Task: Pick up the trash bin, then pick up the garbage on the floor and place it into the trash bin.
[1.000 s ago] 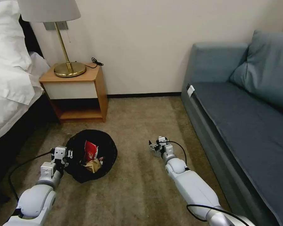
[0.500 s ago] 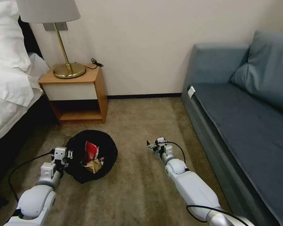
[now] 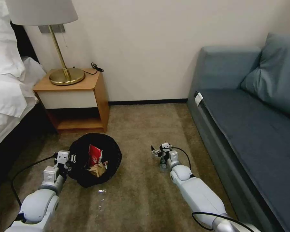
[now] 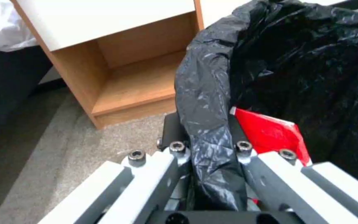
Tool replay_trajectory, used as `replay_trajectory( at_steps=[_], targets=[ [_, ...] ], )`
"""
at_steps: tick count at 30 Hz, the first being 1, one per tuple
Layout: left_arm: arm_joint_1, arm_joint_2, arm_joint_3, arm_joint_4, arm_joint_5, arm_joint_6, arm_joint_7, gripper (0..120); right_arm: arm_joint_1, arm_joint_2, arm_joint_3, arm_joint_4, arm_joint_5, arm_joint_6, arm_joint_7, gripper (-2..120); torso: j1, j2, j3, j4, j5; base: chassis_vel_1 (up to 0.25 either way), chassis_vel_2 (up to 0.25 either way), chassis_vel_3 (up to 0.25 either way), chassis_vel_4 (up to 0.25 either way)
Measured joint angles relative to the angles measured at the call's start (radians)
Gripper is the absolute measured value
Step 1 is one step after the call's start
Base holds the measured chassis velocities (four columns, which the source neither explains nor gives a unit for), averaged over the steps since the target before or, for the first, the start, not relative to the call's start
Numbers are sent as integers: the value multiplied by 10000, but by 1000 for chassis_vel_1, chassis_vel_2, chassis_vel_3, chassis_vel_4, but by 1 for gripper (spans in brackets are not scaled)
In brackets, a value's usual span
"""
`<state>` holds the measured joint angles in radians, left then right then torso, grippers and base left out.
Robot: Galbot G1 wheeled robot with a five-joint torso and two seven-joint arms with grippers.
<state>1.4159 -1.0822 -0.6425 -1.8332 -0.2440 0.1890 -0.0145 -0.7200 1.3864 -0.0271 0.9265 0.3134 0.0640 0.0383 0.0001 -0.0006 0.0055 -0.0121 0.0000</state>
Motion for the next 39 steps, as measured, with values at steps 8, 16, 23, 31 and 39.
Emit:
replay_trajectory(
  at_steps=[8,16,23,31,39],
  targets=[
    [187,84,-202,-177,-81,0,9,5,154,91,-22,-126,-126,-976,150,100,0,0,0,0,-1,0,0,0,0],
    [353,154,-192,-499,-90,45,-7,5,166,234,147,-704,-835,-1105,121,100,0,-1,0,1,-1,0,0,0,0],
    [500,113,-88,-669,-98,27,4,5,-140,257,508,-1150,-1418,-985,32,100,0,-1,0,0,0,0,0,0,0],
    [622,-51,41,-776,-27,-31,22,5,-477,328,619,-1278,-1683,-820,-175,100,0,-1,0,-1,0,0,0,0,0],
    [853,-117,-92,-901,47,-95,33,5,-548,456,663,-1517,-1848,-684,-283,100,0,0,0,1,0,0,0,0,0]
  ],
)
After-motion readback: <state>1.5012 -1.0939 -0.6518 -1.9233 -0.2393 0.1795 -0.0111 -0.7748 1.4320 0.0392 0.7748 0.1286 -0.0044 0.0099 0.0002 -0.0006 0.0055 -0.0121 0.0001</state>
